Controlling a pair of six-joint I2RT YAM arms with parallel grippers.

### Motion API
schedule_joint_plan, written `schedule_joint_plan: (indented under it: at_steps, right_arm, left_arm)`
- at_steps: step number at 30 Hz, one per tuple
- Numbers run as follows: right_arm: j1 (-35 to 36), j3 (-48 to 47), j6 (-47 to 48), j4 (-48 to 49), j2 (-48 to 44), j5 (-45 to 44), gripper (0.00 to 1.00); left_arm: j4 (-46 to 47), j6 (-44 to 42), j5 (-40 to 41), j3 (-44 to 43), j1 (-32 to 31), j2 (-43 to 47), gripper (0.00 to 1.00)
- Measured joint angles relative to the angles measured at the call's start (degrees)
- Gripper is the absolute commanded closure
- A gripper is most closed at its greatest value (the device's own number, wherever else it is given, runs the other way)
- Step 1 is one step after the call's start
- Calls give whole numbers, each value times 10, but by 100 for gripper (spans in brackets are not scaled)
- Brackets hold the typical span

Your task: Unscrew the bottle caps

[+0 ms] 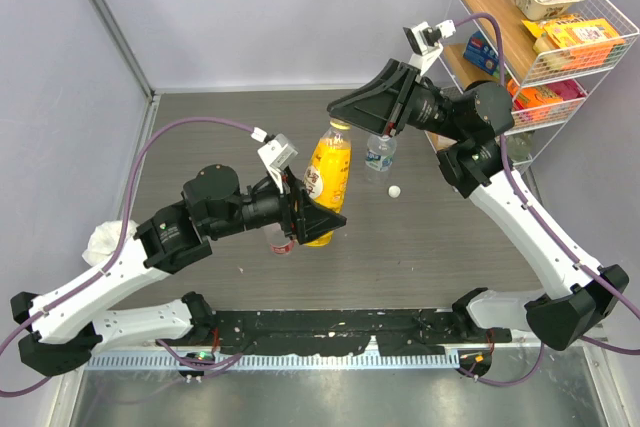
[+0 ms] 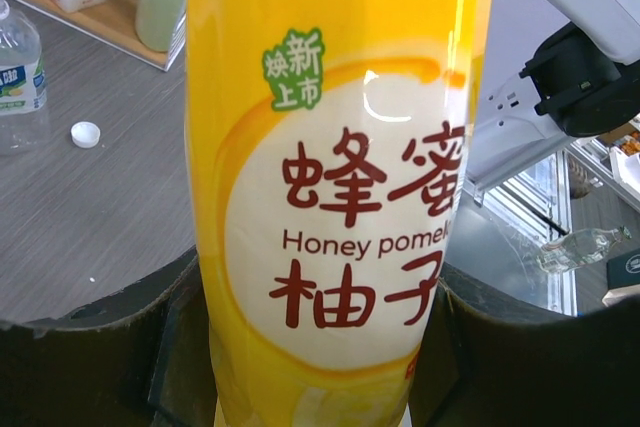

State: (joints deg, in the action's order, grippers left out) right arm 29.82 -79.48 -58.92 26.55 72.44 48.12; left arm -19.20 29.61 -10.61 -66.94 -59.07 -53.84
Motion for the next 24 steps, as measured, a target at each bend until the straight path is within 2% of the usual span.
schedule_joint_plan:
  at_steps: [1,2,3,6,7,13,24]
  right_arm:
    - [0,0,1,-1,0,0,62]
    - [0,0,3,-2,0,-2,54]
    - [0,1,7,-8,-1,-5,39]
    - [-2,4,26,-27,-11,-31,4]
    - [-3,4,37,-36,-17,-41,0]
    - [-5,2,86,-94,-51,-100,0]
    - [-5,-17,141,-212,-40,-174,0]
  left_arm:
    - [1,0,0,1,0,0,100]
    - [1,0,0,2,0,1,100]
    - [1,0,1,4,0,2,100]
    - [-10,2,12,11,0,7,100]
    - [-17,2,16,14,0,9,100]
    - [-47,1,49,17,0,13,100]
    - [-87,-1,97,15,0,1,100]
